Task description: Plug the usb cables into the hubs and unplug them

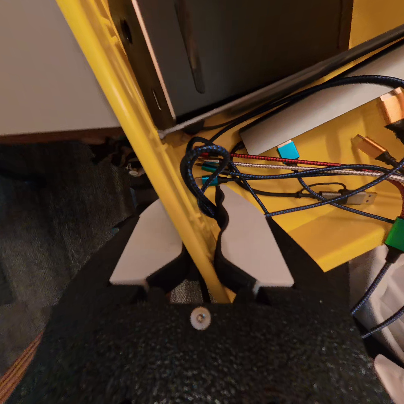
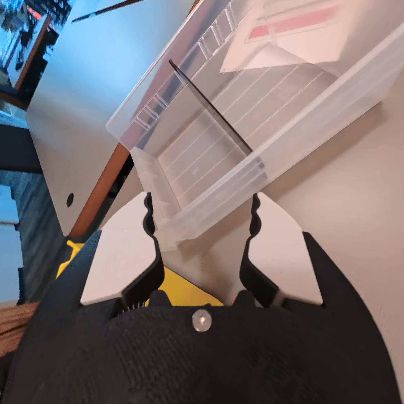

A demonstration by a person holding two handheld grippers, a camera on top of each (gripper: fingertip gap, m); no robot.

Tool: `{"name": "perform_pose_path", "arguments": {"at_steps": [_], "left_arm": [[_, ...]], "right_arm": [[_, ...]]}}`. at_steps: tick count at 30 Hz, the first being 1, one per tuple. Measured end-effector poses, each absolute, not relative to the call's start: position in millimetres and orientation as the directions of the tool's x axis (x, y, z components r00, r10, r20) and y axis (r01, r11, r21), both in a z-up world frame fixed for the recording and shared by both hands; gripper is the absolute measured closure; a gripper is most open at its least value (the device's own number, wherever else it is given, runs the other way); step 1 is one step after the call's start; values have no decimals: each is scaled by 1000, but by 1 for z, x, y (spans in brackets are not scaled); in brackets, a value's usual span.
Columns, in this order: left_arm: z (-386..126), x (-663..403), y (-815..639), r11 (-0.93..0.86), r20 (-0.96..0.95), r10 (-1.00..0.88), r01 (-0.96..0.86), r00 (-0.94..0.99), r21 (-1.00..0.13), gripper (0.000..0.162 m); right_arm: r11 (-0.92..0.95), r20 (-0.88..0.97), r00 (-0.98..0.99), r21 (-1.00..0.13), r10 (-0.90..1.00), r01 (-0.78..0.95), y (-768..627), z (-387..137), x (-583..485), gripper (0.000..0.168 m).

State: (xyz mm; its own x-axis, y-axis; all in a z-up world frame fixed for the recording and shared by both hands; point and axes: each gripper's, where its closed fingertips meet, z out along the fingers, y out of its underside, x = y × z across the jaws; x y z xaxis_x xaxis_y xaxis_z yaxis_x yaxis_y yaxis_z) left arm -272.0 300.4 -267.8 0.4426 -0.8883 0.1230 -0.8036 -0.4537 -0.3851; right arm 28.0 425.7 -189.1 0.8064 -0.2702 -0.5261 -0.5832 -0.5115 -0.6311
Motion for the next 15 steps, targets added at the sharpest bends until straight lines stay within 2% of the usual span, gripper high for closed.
{"name": "perform_pose_path", "arguments": {"at_steps": [4, 5, 7, 10, 12, 15], "left_arm": [[-269, -293, 313, -515, 123, -851, -763, 511, -391, 140], [-269, -295, 315, -521, 124, -847, -757, 518, -396, 140], [-270, -298, 316, -522, 126, -845, -751, 520, -404, 140], [-270, -298, 317, -519, 126, -847, -750, 517, -410, 140], [-270, -299, 317, -521, 128, -846, -749, 518, -409, 140], [-269, -300, 317, -524, 130, -844, -750, 520, -403, 140]], "right_arm": [[-537, -488, 801, -596, -347, -596, 442, -209, 22, 90], [-532, -502, 788, -584, -358, -613, 448, -211, 21, 83], [-515, -519, 745, -539, -420, -666, 456, -216, 24, 79], [-539, -453, 752, -524, -479, -659, 462, -225, 29, 76], [-563, -374, 772, -532, -514, -632, 463, -231, 33, 79], [-595, -240, 816, -583, -525, -554, 463, -239, 52, 100]]}}
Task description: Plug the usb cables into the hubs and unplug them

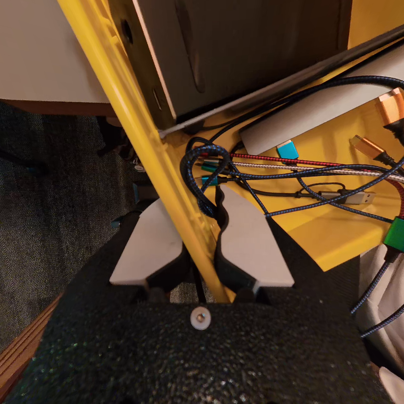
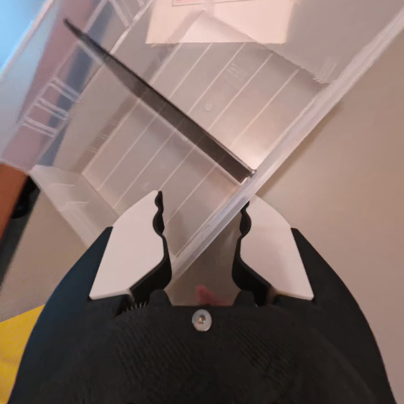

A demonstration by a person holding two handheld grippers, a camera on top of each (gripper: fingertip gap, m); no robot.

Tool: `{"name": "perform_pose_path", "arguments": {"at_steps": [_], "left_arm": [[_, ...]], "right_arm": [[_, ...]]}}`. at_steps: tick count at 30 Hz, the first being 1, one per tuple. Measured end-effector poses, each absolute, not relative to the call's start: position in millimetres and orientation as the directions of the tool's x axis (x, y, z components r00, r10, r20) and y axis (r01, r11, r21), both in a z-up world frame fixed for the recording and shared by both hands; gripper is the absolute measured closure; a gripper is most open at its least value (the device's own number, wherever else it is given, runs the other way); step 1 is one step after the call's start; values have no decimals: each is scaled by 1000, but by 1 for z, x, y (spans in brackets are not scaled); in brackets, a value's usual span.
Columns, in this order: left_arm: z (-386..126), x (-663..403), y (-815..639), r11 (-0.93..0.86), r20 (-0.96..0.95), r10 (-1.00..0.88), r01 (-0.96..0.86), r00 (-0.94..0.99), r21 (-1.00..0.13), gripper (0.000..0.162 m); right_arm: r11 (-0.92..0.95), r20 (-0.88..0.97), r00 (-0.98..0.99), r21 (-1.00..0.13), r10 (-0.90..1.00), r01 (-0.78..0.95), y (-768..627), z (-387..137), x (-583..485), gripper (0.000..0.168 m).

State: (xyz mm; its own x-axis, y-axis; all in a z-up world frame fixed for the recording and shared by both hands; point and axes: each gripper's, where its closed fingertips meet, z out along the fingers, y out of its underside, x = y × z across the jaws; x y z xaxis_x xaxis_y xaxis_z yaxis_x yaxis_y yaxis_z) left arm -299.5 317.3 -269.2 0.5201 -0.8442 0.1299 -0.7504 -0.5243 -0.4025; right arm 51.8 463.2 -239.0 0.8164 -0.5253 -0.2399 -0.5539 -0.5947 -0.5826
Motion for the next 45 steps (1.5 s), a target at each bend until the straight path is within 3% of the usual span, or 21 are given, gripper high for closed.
{"name": "perform_pose_path", "arguments": {"at_steps": [5, 8, 13, 19, 22, 29, 35, 45], "left_arm": [[-269, -303, 319, -526, 128, -843, -751, 522, -401, 140], [-270, -304, 322, -517, 126, -848, -751, 514, -411, 141], [-272, -306, 329, -501, 131, -857, -744, 499, -442, 141], [-266, -299, 352, -481, 129, -873, -788, 470, -385, 141], [-264, -282, 376, -471, 128, -880, -812, 457, -343, 141], [-266, -209, 444, -415, 130, -910, -847, 395, -334, 141], [-266, -131, 491, -373, 134, -928, -865, 348, -336, 141], [-267, -52, 526, -354, 133, -935, -874, 328, -333, 141]], "right_arm": [[-594, -156, 836, -636, -526, -492, 444, -242, 111, 147], [-652, -101, 894, -649, -436, -392, 431, -235, 134, 151], [-603, 41, 917, -764, -397, -227, 388, -187, 190, 150], [-509, 8, 970, -852, -241, -120, 283, -140, 216, 153], [-484, -43, 967, -860, -252, -164, 211, -141, 243, 154], [-481, 68, 812, -833, -579, -273, 27, -163, 370, 155], [-448, 59, 653, -774, -755, -448, -105, -193, 473, 156], [-409, 0, 579, -708, -816, -576, -183, -226, 574, 156]]}}
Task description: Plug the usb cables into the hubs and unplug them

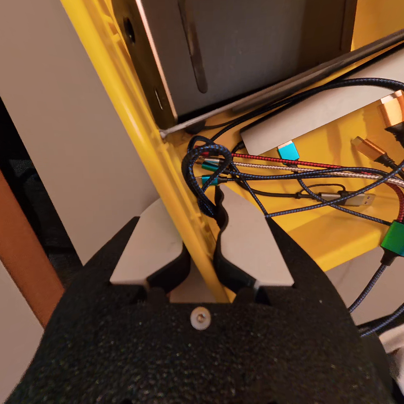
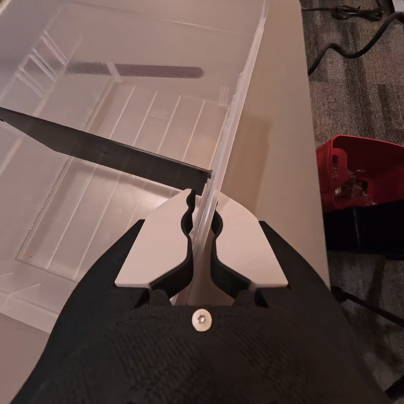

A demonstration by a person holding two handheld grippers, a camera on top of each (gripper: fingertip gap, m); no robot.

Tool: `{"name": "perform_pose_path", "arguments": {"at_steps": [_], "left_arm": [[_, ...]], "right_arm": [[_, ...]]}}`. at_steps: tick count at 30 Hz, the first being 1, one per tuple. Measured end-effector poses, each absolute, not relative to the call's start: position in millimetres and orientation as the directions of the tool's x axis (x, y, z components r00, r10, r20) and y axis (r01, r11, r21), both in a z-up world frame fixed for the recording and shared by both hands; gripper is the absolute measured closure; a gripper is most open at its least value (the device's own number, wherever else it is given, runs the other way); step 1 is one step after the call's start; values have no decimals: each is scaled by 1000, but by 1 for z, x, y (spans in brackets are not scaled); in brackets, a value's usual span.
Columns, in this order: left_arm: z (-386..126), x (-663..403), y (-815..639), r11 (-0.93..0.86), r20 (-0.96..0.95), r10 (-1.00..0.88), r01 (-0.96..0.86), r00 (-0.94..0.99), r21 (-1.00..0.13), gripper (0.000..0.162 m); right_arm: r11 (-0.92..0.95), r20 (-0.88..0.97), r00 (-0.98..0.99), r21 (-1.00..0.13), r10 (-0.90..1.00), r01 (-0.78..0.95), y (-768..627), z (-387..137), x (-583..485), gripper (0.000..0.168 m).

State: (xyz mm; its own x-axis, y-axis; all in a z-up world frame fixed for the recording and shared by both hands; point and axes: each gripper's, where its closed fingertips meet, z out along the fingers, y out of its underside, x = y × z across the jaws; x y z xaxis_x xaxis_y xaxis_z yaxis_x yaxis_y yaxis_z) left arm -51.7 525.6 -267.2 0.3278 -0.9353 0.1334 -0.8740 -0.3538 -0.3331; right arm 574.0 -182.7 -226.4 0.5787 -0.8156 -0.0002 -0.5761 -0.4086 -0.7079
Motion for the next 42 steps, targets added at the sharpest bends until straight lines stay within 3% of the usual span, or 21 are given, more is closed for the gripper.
{"name": "perform_pose_path", "arguments": {"at_steps": [9, 10, 12, 17, 21, 27, 33, 42], "left_arm": [[-267, -29, 529, -386, 131, -922, -861, 363, -330, 137], [-267, -31, 529, -399, 132, -917, -861, 377, -314, 126], [-258, -40, 533, -415, 101, -910, -870, 403, -265, 104], [-195, -33, 538, -269, -51, -951, -894, 306, -357, 94], [-168, -11, 521, -109, -81, -985, -909, 154, -402, 87], [-170, 26, 472, 97, -52, -995, -900, -82, -424, 94], [-198, 37, 458, 439, -309, -877, -875, -368, -204, 113], [-251, 49, 460, 423, -328, -871, -898, -365, -123, 118]], "right_arm": [[-487, 60, 638, -701, -768, -521, -177, -234, 612, 153], [-494, 82, 640, -713, -764, -498, -178, -231, 611, 149], [-488, 190, 571, -760, -799, -430, -191, -213, 615, 120], [-553, 393, 465, -785, -793, -279, -216, -158, 576, 96], [-489, 313, 545, -846, -778, -213, -188, -139, 511, 83], [-236, -22, 778, -947, -628, -217, -99, -144, 398, 89], [-310, -3, 864, -933, -504, -184, -33, -162, 336, 89], [-318, 34, 943, -945, -332, -78, 33, -147, 271, 90]]}}
